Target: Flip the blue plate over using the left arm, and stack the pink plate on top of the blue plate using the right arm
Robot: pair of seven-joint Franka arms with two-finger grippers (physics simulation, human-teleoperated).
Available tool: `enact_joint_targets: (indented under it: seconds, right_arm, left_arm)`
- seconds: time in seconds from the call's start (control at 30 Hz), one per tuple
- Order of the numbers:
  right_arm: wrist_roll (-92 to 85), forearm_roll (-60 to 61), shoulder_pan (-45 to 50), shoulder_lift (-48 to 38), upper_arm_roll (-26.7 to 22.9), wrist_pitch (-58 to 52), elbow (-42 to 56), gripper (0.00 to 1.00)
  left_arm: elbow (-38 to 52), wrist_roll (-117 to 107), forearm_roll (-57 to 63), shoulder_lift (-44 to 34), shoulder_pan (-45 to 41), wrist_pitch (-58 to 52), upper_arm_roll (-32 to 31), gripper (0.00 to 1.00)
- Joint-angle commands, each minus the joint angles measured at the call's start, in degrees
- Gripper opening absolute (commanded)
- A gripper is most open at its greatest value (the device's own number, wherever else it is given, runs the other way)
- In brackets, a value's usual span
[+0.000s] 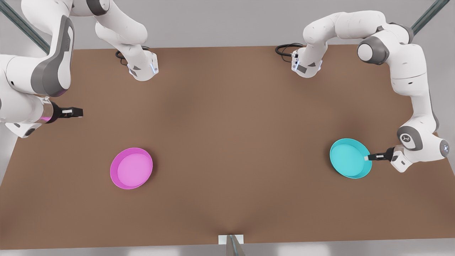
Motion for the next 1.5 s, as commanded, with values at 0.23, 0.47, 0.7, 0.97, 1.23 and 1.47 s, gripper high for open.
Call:
enact_joint_targets:
  seconds: [0.23,0.47,0.7,0.97,1.23,1.47]
  right_arm:
    - [-0.17,0.0,0.03,0.19,0.01,-0.01,0.03,1.0]
    - [0.0,-0.08,0.56,0.28,0.01,-0.45,-0.06,1.0]
    - [0.0,-0.08,0.21,0.72,0.01,-0.36,-0.06,1.0]
    - [0.0,0.0,0.03,0.98,0.01,-0.18,-0.06,1.0]
    - [-0.17,-0.08,0.21,1.07,0.01,0.08,0.02,1.0]
    - [-0.08,-0.08,-0.41,1.51,-0.08,0.08,-0.06,1.0]
  left_arm:
    - [0.02,7.93,-0.38,1.38,-0.53,0.01,0.0,0.54]
    - [0.11,7.49,-0.29,1.99,-0.8,0.1,-0.09,0.51]
    - [0.2,5.21,-1.61,2.35,-0.8,0.36,-0.18,0.24]
    - [0.73,-5.78,-1.17,1.64,-2.11,0.54,-0.53,0.21]
    - [2.31,-15.63,12.27,-12.32,-16.25,-5.88,2.44,0.21]
    - [15.31,-55.78,35.04,-21.04,-42.45,-15.02,4.92,0.21]
